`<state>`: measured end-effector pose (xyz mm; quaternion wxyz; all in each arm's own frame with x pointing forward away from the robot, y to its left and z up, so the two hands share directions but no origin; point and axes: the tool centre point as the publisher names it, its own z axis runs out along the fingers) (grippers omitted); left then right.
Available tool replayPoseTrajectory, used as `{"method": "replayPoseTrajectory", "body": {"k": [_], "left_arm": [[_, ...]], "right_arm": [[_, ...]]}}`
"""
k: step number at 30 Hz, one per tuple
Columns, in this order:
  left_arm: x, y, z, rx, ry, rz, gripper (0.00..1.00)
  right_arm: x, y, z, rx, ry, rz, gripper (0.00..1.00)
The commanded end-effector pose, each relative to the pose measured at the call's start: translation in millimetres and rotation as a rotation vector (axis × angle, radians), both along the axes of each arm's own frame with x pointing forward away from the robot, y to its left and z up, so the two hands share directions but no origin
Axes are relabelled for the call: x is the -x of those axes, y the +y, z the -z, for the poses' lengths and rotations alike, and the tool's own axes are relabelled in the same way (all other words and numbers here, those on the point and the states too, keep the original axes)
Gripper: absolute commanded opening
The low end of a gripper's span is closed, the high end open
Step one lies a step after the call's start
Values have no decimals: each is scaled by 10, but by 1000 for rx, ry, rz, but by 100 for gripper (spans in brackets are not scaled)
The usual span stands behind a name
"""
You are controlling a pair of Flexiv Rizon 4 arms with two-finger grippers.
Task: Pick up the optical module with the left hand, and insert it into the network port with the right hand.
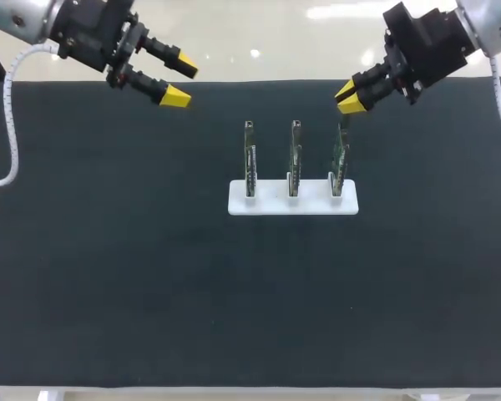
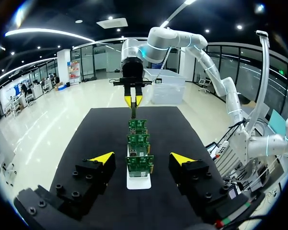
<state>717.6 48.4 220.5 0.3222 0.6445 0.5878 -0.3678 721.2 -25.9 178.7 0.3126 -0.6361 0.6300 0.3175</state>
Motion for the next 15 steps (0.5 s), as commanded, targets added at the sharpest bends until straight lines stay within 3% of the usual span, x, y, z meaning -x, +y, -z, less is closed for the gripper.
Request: {"method": "replayPoseTrajectory", "body": {"k": [1, 15], "left_arm": [[-12, -7, -4, -4, 2, 2, 100], [-12, -7, -4, -4, 2, 2, 100]], "right_arm": [[2, 2, 27, -6, -3, 2, 0], [-47, 3, 22, -8, -8, 2, 0]]}}
